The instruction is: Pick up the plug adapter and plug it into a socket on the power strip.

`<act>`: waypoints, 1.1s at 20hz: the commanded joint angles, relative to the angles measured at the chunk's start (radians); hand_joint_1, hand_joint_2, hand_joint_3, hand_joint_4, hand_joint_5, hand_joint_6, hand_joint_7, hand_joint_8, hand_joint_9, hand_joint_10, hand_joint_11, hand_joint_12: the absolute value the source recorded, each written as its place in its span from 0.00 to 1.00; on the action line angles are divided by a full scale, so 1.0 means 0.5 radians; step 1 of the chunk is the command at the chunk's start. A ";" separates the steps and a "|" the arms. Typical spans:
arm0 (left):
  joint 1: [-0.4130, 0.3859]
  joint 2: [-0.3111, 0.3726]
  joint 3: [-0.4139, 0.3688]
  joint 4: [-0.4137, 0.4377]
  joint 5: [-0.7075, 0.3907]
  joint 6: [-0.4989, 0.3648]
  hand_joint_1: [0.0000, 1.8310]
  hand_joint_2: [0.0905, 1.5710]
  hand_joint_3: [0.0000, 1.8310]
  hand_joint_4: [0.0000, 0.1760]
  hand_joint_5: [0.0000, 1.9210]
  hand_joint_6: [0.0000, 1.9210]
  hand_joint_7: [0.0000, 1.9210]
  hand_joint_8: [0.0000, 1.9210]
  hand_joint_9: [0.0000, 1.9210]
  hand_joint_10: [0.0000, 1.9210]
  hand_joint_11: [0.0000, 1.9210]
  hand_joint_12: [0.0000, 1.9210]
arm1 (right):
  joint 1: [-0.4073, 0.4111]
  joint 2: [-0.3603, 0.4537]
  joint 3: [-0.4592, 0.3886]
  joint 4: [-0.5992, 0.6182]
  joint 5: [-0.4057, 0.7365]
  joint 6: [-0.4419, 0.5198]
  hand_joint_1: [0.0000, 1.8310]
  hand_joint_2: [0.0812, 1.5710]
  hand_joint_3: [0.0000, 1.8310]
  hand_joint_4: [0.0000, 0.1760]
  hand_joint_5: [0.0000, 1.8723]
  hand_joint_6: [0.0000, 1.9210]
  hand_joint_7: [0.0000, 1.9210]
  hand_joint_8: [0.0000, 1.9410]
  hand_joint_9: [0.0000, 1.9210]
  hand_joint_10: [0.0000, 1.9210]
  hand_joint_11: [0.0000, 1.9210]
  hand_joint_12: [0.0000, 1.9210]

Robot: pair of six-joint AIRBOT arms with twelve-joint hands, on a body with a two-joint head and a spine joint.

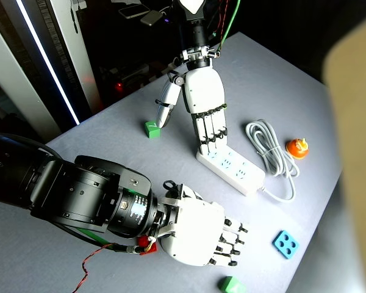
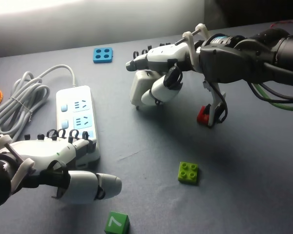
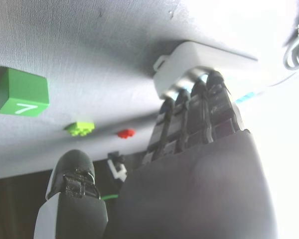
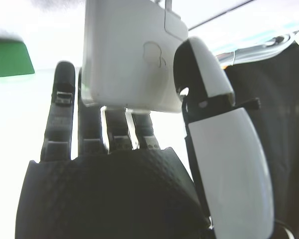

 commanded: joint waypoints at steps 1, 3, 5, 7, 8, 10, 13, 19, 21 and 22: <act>0.012 -0.006 -0.015 -0.005 -0.101 -0.016 0.00 0.70 0.00 0.00 0.00 0.00 0.00 0.00 0.00 0.00 0.00 0.00 | 0.011 0.006 0.009 0.013 0.207 0.007 0.45 0.79 0.00 0.00 0.05 0.00 0.06 0.00 0.08 0.00 0.00 0.26; 0.014 -0.004 -0.015 -0.005 -0.103 -0.016 0.00 0.70 0.00 0.00 0.00 0.00 0.00 0.00 0.00 0.00 0.00 0.00 | 0.009 0.004 0.014 0.013 0.209 0.000 0.47 0.78 0.00 0.00 0.06 0.00 0.06 0.00 0.08 0.00 0.00 0.24; 0.006 -0.003 -0.012 -0.005 -0.100 -0.016 0.00 0.70 0.00 0.00 0.00 0.00 0.00 0.00 0.00 0.00 0.00 0.00 | 0.003 0.000 0.028 0.013 0.210 -0.006 0.48 0.77 0.00 0.00 0.06 0.00 0.07 0.00 0.08 0.00 0.00 0.26; 0.006 -0.001 -0.013 -0.005 -0.103 -0.016 0.00 0.70 0.00 0.00 0.00 0.00 0.01 0.00 0.00 0.00 0.00 0.00 | 0.003 0.000 0.032 0.013 0.210 -0.006 0.50 0.76 0.00 0.00 0.08 0.00 0.08 0.00 0.09 0.00 0.00 0.29; 0.006 -0.001 -0.014 -0.005 -0.106 -0.016 0.00 0.70 0.00 0.00 0.01 0.00 0.00 0.00 0.00 0.00 0.00 0.00 | 0.002 0.000 0.034 0.013 0.210 -0.006 0.48 0.76 0.00 0.00 0.07 0.00 0.07 0.00 0.09 0.00 0.00 0.31; 0.006 -0.001 -0.015 -0.005 -0.108 -0.016 0.00 0.71 0.00 0.00 0.00 0.00 0.00 0.00 0.00 0.00 0.00 0.00 | -0.001 0.000 0.036 0.013 0.210 -0.006 0.50 0.75 0.00 0.00 0.08 0.00 0.08 0.00 0.10 0.00 0.00 0.31; 0.010 0.003 -0.024 -0.005 -0.117 -0.016 0.00 0.71 0.00 0.00 0.01 0.00 0.01 0.00 0.00 0.00 0.00 0.00 | -0.003 -0.001 0.036 0.013 0.210 -0.006 0.51 0.74 0.00 0.00 0.08 0.00 0.08 0.00 0.10 0.00 0.00 0.33; 0.015 0.012 -0.027 -0.005 -0.114 -0.016 0.00 0.71 0.00 0.00 0.00 0.00 0.01 0.00 0.00 0.00 0.00 0.00 | -0.005 -0.004 0.036 0.013 0.211 -0.005 0.47 0.76 0.00 0.00 0.06 0.00 0.07 0.00 0.09 0.00 0.00 0.30; 0.015 0.013 -0.026 -0.005 -0.115 -0.016 0.00 0.71 0.00 0.00 0.00 0.00 0.00 0.00 0.00 0.00 0.00 0.00 | -0.005 -0.004 0.036 0.013 0.214 -0.005 0.49 0.77 0.00 0.00 0.07 0.00 0.08 0.00 0.09 0.00 0.00 0.29; 0.016 0.013 -0.026 -0.005 -0.114 -0.016 0.00 0.71 0.00 0.00 0.00 0.00 0.00 0.00 0.00 0.00 0.00 0.00 | -0.005 -0.004 0.036 0.013 0.215 -0.005 0.49 0.78 0.00 0.00 0.07 0.00 0.08 0.00 0.09 0.00 0.00 0.28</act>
